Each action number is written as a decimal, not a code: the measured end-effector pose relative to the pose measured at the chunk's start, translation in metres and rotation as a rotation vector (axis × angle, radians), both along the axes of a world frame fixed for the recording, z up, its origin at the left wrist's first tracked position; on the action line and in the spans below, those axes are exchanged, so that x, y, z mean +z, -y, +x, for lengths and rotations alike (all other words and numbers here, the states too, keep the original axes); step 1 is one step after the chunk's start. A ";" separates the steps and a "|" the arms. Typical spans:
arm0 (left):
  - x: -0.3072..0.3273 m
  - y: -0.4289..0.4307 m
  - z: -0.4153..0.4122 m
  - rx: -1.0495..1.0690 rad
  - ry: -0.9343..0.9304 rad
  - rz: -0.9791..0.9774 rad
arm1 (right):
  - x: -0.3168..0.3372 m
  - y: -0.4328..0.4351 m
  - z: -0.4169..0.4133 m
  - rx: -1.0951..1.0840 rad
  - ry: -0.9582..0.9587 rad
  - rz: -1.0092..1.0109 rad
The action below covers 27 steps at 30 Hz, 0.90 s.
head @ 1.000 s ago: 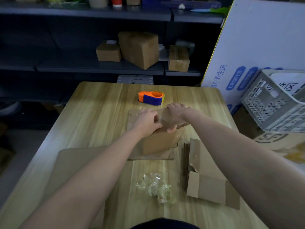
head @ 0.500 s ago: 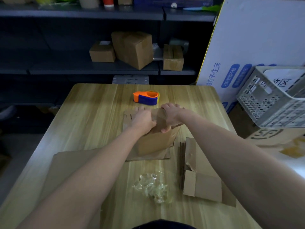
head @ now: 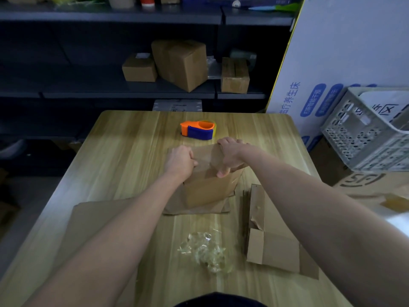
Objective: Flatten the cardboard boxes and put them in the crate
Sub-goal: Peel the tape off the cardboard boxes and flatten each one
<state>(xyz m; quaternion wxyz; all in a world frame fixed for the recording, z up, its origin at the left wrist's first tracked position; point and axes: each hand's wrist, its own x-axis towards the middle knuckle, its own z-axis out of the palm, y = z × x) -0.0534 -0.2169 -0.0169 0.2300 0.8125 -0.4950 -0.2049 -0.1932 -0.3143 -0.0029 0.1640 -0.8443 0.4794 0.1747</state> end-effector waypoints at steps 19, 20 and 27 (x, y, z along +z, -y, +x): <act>-0.006 -0.005 0.013 -0.049 0.180 0.055 | 0.007 -0.002 0.004 0.001 -0.029 0.012; -0.006 -0.004 0.014 -0.066 0.186 0.063 | 0.007 -0.003 0.004 0.001 -0.030 0.012; -0.015 -0.009 0.023 -0.034 0.111 -0.073 | 0.009 -0.001 0.007 0.003 -0.056 0.012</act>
